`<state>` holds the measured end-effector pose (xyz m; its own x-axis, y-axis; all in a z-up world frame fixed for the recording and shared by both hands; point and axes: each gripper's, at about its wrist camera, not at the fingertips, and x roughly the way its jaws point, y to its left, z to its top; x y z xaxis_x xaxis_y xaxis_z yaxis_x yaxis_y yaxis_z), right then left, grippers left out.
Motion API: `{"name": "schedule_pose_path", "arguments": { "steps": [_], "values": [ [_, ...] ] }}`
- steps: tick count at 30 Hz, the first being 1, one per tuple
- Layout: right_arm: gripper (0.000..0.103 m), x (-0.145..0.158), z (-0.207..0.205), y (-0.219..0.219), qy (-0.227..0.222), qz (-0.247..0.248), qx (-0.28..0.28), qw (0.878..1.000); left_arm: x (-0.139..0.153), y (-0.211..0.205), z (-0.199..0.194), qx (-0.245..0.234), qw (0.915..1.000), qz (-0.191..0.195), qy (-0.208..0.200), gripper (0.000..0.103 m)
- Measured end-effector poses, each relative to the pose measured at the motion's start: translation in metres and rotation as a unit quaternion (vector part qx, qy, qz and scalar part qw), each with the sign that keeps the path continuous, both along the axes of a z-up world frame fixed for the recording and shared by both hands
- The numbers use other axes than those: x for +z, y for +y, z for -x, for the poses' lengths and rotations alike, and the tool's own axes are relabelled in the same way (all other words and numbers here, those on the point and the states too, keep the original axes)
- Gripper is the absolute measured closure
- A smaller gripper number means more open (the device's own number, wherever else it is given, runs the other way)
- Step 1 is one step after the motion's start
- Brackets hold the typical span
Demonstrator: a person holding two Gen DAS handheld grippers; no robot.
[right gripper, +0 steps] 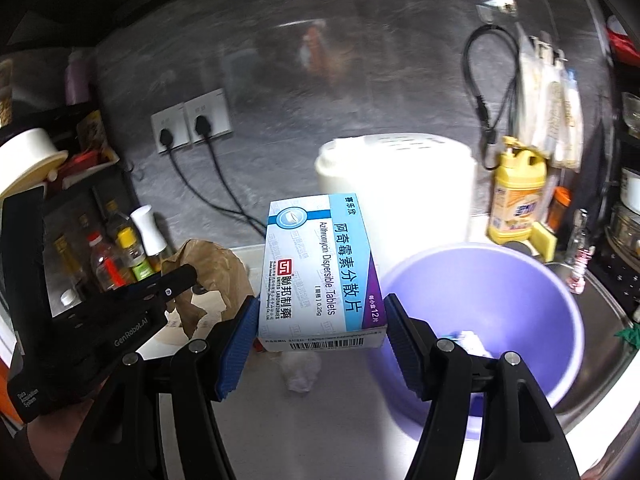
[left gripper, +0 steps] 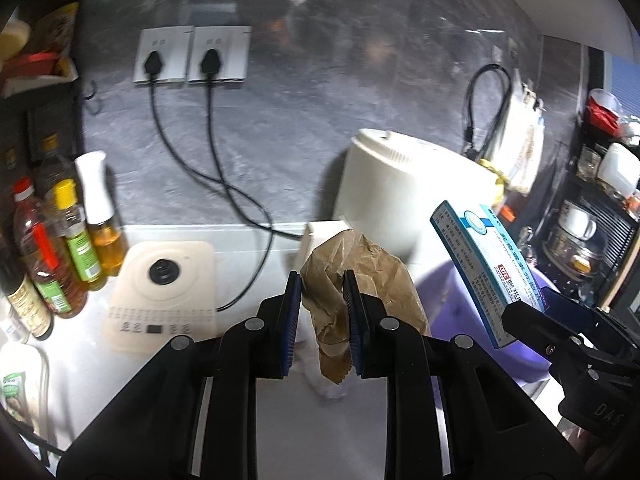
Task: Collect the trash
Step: 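Carry both items over the purple bucket and open both tools to drop them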
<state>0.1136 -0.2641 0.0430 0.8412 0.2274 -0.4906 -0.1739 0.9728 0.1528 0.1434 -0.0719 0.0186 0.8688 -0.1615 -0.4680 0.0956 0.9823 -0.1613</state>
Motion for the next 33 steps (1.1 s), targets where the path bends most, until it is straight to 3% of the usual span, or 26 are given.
{"name": "schedule_pose_path", "arguments": {
  "steps": [13,17,32,33],
  "values": [
    [0.040,0.004,0.005,-0.058,-0.006,0.008,-0.089,0.996,0.010,-0.058,-0.016,-0.061,0.9980,0.004,-0.014,0.081],
    [0.025,0.001,0.006,-0.074,0.003,0.014,-0.118,0.993,0.012,-0.074,-0.021,-0.082,0.9965,0.007,-0.016,0.081],
    [0.025,-0.002,0.032,-0.125,0.011,0.000,-0.194,0.981,0.008,-0.130,-0.033,-0.163,0.9865,0.012,-0.009,0.081],
    [0.025,-0.002,0.034,-0.126,0.011,0.000,-0.197,0.980,0.008,-0.134,-0.034,-0.168,0.9857,0.013,-0.008,0.077]
  ]
}}
